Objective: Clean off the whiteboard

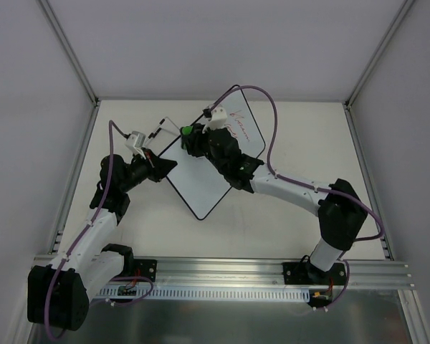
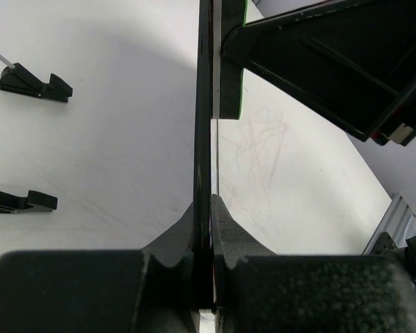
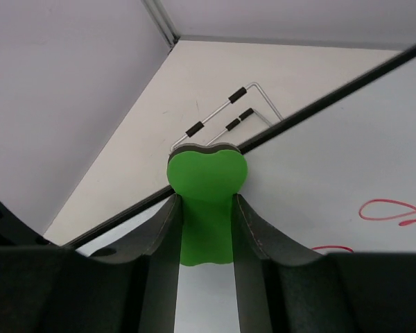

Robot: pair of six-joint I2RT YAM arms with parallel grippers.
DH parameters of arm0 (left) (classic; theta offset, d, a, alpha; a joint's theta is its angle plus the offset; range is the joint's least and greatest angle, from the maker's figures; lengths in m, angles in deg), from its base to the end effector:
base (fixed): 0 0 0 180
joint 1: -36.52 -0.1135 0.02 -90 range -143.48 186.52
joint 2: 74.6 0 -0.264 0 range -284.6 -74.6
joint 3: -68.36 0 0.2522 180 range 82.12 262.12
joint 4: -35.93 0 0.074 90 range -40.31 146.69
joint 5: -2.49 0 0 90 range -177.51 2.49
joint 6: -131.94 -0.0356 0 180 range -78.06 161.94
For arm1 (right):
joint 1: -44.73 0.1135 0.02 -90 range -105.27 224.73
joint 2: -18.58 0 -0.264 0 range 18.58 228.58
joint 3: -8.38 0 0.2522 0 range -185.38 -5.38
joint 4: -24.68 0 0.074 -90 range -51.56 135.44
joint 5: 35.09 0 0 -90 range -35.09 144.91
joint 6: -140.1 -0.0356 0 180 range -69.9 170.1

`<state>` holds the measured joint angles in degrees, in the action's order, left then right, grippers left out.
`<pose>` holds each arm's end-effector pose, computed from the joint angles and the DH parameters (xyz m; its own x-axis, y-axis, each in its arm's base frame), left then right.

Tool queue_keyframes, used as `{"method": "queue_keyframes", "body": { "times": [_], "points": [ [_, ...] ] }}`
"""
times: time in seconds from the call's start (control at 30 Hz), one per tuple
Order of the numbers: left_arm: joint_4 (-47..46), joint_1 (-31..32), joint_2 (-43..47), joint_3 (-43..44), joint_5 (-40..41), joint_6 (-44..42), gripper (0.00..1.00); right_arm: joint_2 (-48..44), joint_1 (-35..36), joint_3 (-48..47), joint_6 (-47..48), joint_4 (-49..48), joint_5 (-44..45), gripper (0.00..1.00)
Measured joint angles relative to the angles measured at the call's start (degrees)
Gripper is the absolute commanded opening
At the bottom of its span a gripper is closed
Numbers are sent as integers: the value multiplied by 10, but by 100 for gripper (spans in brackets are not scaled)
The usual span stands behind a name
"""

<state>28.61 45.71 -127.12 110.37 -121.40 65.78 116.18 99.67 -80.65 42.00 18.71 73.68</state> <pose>0.2048 -0.0532 0.2712 -0.3260 -0.2871 -0.9007 0.6018 0.6718 -0.4319 0.2460 0.3306 0.3327 -0.1090 0.0769 -0.9911 -0.5808 0.8042 0.1263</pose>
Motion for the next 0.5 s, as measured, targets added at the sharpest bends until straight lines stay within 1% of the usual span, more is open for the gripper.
{"method": "queue_keyframes", "body": {
  "times": [0.13,0.43,0.5],
  "points": [
    [11,0,-1,0,2,8,0,-3,-15,48,-29,-30,5,0],
    [21,0,-7,0,7,21,0,-44,-41,267,-110,-80,51,0],
    [20,0,-7,0,8,21,0,-45,-47,301,-125,-83,58,0]
  ]
}}
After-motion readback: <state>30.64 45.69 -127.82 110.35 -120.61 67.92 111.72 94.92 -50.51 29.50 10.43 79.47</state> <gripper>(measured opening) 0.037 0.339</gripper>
